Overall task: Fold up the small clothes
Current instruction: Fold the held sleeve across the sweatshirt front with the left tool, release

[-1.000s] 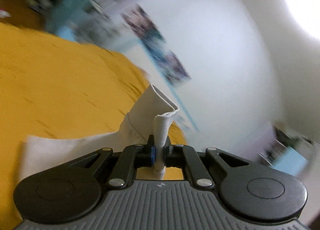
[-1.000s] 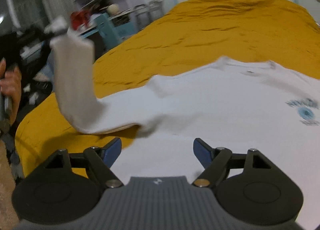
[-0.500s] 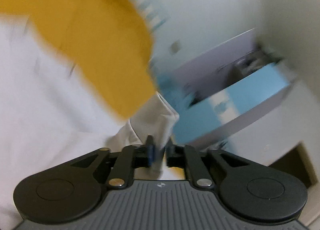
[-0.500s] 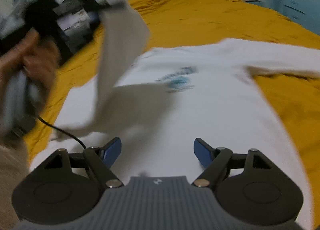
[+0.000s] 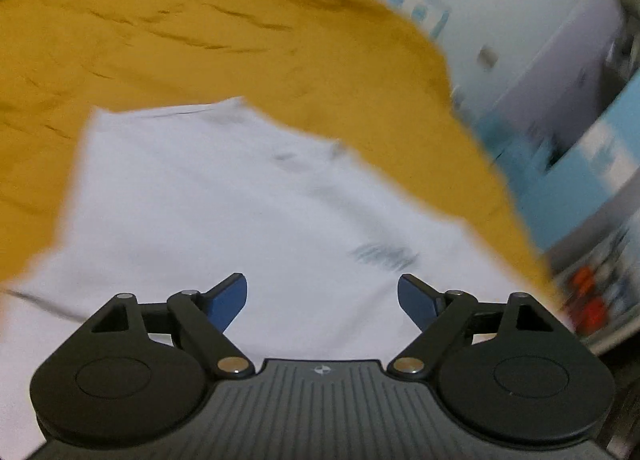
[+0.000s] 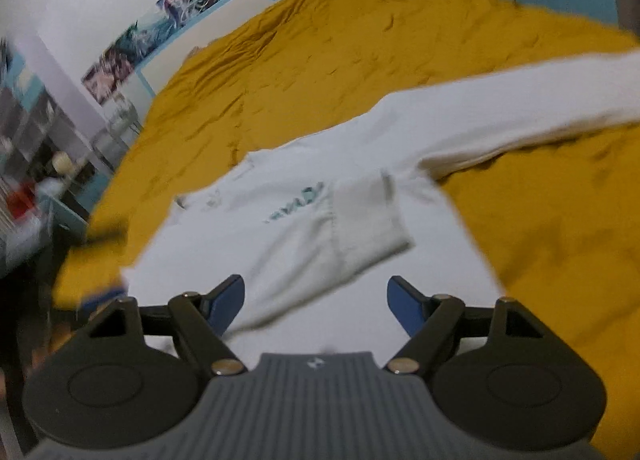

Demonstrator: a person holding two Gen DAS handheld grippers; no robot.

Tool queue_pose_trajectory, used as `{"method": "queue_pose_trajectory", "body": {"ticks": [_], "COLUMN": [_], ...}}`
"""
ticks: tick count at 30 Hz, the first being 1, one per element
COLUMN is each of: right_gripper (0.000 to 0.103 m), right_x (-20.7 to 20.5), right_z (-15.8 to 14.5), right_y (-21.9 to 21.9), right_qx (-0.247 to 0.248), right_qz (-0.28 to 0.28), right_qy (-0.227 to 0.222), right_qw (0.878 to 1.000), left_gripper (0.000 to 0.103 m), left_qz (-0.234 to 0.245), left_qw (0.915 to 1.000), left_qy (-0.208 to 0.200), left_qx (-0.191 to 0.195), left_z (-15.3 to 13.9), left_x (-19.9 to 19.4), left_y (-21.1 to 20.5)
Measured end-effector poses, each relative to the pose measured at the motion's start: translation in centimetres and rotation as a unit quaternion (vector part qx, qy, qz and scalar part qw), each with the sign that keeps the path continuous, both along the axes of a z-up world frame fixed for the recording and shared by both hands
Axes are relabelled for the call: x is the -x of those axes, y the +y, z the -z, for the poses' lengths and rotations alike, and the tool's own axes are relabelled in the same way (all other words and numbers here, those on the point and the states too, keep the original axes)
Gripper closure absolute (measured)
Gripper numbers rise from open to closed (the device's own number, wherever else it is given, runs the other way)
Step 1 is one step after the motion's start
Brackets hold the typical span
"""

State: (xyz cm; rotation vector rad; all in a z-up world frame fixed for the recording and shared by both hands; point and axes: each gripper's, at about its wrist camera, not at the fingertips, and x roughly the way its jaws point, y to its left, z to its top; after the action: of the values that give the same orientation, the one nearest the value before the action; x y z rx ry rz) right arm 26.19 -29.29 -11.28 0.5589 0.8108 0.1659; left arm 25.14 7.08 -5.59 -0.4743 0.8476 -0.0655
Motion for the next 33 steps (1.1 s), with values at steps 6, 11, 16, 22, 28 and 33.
{"method": "queue_pose_trajectory", "body": {"ticks": [6,11,16,22,28,33], "right_gripper": [0.032,0.035,0.089,0.102,0.103,0.103], "right_x": [-2.9,-4.6,-5.6,-5.3,-3.8,-2.5], "right_z": [2.6,4.1,4.7,3.5,4.1,5.0], "right_y": [0.3,-0.2,-0.2,-1.3,-2.1,-2.0], "right_qx": [-0.018,-0.045,-0.046,-0.048,-0.017,-0.012], "right_qz": [0.069,0.130,0.140,0.138,0.150,0.145], "right_qy": [0.063,0.066,0.065,0.042,0.051,0.047], "right_qw": [0.995,0.988,0.987,0.988,0.987,0.988], "left_gripper": [0.003,0.004,0.004,0.004,0.004,0.007], "left_qz": [-0.094,-0.048,-0.066,-0.038,0.004,-0.019], "left_qw": [0.9857,0.9933,0.9967,0.9956,0.9981,0.9935], "left_qy": [0.014,-0.017,-0.022,-0.012,-0.031,0.052], "left_qx": [-0.139,-0.104,-0.042,-0.086,-0.053,-0.100], "left_z": [-0.1,1.5,3.3,3.3,3.9,7.6], "left_x": [4.3,3.9,4.1,2.4,1.9,-0.8], "left_y": [5.7,8.9,9.8,8.5,6.8,7.0]}}
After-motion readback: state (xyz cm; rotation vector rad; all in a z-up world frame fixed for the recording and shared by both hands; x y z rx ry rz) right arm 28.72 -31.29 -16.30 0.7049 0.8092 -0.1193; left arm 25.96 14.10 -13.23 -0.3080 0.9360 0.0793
